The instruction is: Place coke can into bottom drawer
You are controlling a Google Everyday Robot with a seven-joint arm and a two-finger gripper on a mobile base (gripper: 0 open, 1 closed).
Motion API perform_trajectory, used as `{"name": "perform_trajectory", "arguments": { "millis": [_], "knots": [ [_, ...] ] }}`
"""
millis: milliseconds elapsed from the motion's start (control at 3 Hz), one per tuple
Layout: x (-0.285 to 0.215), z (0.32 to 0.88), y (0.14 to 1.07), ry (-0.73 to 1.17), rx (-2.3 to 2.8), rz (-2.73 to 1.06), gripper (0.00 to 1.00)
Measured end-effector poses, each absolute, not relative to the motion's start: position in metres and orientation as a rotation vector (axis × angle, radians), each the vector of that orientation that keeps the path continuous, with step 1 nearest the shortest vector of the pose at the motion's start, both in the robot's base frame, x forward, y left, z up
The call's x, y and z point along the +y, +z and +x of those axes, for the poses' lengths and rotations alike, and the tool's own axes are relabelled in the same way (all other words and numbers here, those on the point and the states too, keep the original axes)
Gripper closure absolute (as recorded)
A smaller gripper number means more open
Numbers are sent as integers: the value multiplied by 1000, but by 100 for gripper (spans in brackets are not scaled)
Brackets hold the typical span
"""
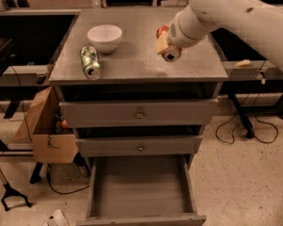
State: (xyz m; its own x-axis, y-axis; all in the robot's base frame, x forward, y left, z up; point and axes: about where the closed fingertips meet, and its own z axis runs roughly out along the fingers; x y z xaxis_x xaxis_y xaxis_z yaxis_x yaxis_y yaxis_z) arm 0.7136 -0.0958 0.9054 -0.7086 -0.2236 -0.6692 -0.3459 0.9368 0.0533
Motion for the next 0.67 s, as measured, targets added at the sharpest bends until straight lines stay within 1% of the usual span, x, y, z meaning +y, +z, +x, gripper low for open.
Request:
{"name": "perform_trajectory", "arguments": {
  "millis": [333, 667],
  "knots": [
    [-103, 663, 923, 366, 2319, -489, 100],
    [-96, 599, 912, 533, 2328, -608, 100]
  ]
}}
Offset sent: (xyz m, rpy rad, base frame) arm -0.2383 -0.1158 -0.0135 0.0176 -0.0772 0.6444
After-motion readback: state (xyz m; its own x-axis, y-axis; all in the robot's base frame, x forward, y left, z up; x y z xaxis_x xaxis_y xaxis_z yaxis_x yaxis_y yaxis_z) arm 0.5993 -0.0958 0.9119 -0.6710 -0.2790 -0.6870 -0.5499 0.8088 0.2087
